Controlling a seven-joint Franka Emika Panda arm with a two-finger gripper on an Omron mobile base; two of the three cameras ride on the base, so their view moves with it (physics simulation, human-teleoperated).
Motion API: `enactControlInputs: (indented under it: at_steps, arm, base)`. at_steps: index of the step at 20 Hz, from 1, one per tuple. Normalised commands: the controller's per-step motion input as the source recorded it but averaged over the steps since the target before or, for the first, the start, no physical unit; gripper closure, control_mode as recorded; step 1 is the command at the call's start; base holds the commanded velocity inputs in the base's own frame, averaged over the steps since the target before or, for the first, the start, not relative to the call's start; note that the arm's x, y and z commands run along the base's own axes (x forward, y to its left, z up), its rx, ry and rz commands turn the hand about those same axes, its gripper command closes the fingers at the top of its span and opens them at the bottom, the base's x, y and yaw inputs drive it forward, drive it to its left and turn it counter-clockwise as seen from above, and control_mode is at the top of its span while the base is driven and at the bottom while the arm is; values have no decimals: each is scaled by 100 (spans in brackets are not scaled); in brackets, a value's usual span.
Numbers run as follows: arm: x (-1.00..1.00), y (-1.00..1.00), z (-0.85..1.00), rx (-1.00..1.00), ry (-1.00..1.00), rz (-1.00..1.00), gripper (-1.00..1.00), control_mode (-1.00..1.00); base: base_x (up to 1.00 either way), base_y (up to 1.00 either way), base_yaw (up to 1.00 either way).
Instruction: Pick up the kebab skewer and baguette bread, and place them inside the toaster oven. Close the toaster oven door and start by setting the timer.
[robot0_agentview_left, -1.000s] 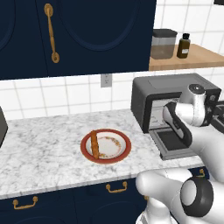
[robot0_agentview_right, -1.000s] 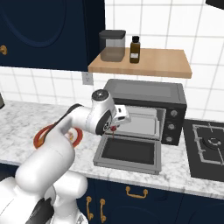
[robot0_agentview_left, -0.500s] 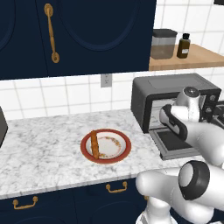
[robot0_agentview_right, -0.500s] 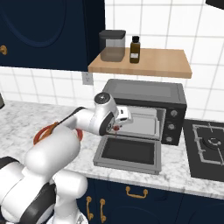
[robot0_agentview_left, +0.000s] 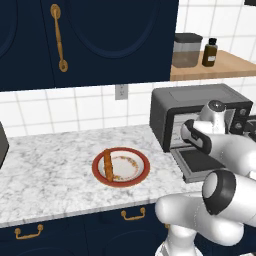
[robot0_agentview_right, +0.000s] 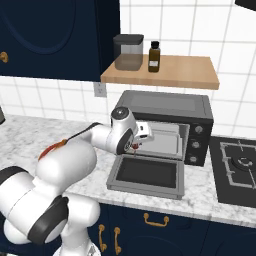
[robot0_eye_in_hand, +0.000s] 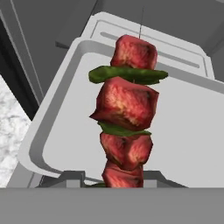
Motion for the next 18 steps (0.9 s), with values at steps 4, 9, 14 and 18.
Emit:
enactControlInputs:
  at_steps: [4, 9, 14, 18]
  arm:
    - [1, 0, -18, 0, 0, 0, 100, -100]
    - [0, 0, -18, 0, 0, 0, 100, -100]
    - [0, 0, -10, 0, 0, 0, 100, -100]
    - [0, -6, 14, 0, -2, -3, 100, -100]
  base:
    - [0, 0, 0]
    - [0, 0, 0]
    - [0, 0, 0]
    - [0, 0, 0]
